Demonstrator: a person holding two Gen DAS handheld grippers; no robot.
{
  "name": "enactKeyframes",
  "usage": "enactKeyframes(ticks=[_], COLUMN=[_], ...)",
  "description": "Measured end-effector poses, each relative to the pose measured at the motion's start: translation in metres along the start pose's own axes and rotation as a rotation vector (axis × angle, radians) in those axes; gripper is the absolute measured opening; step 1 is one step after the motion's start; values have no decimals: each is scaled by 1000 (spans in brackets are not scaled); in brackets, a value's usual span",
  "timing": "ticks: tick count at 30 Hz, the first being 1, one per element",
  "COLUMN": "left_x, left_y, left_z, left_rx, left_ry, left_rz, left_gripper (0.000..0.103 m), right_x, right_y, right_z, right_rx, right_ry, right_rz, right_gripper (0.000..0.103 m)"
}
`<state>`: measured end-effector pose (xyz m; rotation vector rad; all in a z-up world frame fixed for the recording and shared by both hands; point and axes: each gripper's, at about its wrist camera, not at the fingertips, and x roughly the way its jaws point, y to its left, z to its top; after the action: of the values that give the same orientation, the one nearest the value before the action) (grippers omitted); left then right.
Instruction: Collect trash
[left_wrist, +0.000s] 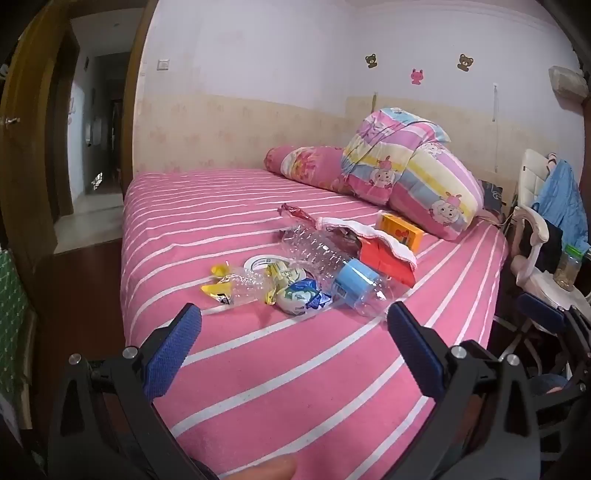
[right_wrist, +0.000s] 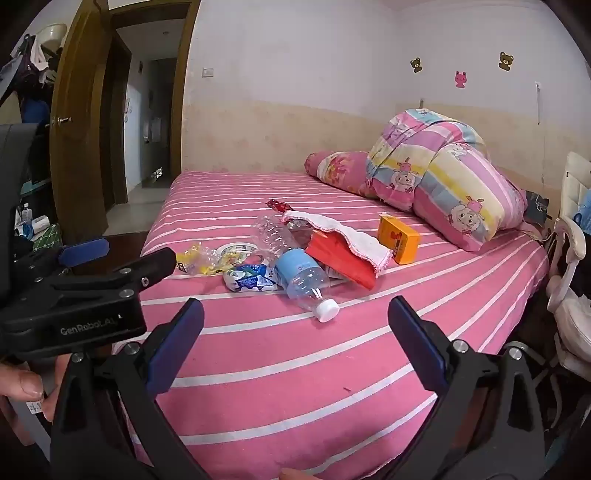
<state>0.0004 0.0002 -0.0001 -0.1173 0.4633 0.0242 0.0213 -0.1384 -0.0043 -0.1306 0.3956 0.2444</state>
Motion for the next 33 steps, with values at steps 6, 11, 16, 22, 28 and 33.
enactKeyframes(ticks=[6, 11, 16, 22, 28, 33], left_x=[0, 3, 4, 4, 4, 4], left_y=[-3, -1, 0, 0, -1, -1], left_z=[1, 0, -2, -2, -2, -2], left_rx=[25, 16, 12, 12, 13, 14], left_ry=[-17, -16, -17, -17, -17, -18], left_rz=[21, 11, 7, 8, 7, 8], left_gripper=[98, 98, 98, 98, 98, 98], right_x=[3, 1, -2, -3, -2, -2], right_y=[1, -3, -6, -6, -7, -7], right_z=[2, 0, 1, 1, 2, 2], right_rx=[41, 35, 45, 50, 50, 50], right_ry=[20, 3, 2, 2, 4, 3], right_rz=[16, 8, 2, 0, 1, 0], right_gripper=[98, 98, 98, 98, 98, 98])
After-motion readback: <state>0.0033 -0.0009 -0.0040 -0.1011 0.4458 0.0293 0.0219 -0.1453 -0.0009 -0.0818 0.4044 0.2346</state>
